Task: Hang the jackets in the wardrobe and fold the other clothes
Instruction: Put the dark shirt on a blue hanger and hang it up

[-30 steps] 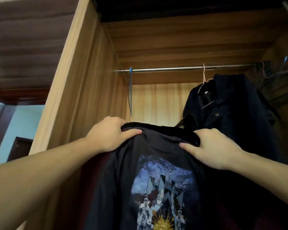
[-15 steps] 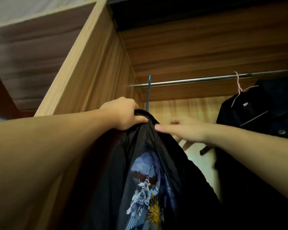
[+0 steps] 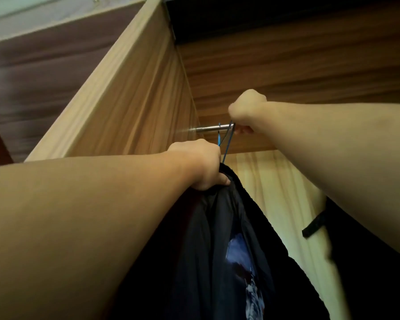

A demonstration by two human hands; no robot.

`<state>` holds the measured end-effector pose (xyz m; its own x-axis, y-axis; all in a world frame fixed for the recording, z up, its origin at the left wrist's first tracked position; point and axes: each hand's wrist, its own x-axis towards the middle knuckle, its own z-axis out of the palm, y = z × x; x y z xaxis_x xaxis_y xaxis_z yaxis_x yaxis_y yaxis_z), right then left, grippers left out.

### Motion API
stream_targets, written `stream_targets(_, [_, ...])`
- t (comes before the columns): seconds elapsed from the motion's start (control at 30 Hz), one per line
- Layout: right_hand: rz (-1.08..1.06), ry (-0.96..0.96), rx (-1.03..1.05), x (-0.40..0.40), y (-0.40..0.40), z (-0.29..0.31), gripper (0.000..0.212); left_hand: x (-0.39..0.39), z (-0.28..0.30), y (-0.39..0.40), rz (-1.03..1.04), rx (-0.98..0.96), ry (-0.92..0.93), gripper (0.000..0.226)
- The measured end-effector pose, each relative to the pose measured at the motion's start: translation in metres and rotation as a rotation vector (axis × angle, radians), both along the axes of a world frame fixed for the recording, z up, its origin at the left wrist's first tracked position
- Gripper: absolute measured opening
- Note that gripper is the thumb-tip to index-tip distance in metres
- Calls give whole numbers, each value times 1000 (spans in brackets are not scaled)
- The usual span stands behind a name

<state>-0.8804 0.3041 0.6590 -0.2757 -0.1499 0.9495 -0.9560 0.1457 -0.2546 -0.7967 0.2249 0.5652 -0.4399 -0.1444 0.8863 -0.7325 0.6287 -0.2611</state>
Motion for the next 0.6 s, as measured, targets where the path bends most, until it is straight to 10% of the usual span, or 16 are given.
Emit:
stream_targets(0.27, [-121, -50, 250, -36, -16, -8, 25, -7, 3, 1, 66, -24, -25, 45])
stream_targets(0.6, [-212, 45, -156, -65, -46, 11, 3, -17, 5, -2, 85, -51, -55, 45])
